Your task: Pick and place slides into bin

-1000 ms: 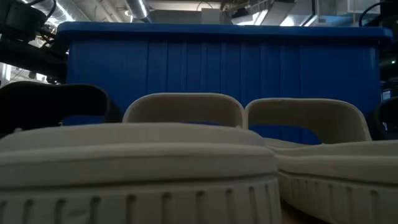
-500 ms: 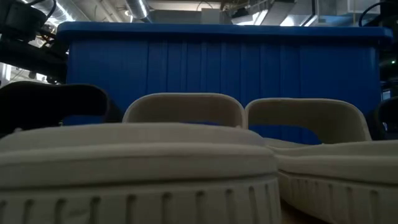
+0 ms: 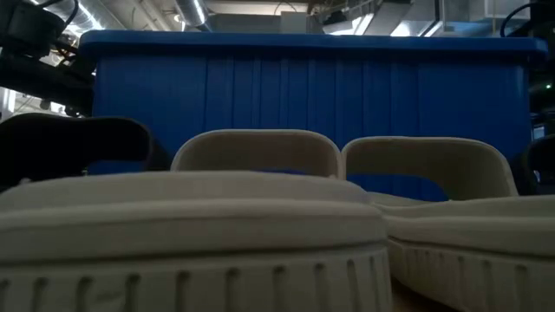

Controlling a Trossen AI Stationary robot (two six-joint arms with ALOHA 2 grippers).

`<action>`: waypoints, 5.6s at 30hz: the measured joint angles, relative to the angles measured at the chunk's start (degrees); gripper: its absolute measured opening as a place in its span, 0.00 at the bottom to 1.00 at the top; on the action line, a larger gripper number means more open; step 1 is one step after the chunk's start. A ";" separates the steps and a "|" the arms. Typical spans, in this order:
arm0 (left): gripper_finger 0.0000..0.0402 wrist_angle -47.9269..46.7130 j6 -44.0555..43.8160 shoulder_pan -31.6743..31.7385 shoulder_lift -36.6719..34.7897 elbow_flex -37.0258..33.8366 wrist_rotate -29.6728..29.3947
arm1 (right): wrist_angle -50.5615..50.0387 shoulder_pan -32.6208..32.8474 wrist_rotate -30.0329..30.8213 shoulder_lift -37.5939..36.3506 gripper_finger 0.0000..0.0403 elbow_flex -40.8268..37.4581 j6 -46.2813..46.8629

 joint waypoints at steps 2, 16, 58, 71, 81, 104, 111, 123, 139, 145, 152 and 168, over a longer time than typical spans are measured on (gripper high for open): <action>0.65 0.00 0.00 0.00 0.00 0.01 0.00 | -0.01 -0.01 -0.02 -0.02 0.72 0.01 0.00; 0.65 0.00 0.00 -0.01 0.02 0.00 0.00 | 0.00 0.00 0.00 -0.02 0.72 0.02 0.04; 0.65 -0.17 -0.42 -0.02 0.00 0.00 2.99 | 0.42 0.00 -0.14 -0.02 0.72 0.00 0.16; 0.65 -0.15 -0.42 -0.02 0.00 0.00 2.99 | 0.22 -0.02 -0.13 -0.02 0.72 0.00 0.24; 0.65 5.93 0.00 0.00 0.02 -0.14 2.91 | 0.09 -0.02 -0.13 -0.02 0.72 0.00 2.04; 0.65 8.90 10.02 -0.11 16.47 34.44 22.48 | 0.00 0.00 -0.13 -0.02 0.72 0.00 6.23; 0.65 8.24 11.58 -5.10 33.30 48.79 32.05 | 0.00 0.00 -0.13 -0.02 0.72 0.00 6.32; 0.65 8.24 25.50 -30.67 56.18 65.36 27.44 | -0.02 0.00 -0.13 0.00 0.72 0.00 6.29; 0.65 -7.41 15.10 -69.41 74.12 74.65 -8.44 | -0.02 0.00 -0.13 0.00 0.72 0.00 6.05; 0.65 -6.94 -0.84 -80.36 79.95 75.90 -22.24 | -0.03 -0.02 -0.13 0.03 0.72 0.00 6.03; 0.65 -8.65 -15.87 -87.76 86.50 75.90 -33.77 | -0.04 -0.02 -0.13 0.03 0.72 0.00 5.22; 0.63 -33.46 -44.33 -90.71 93.33 75.90 -21.87 | -0.03 -0.01 -0.15 0.03 0.72 0.00 4.55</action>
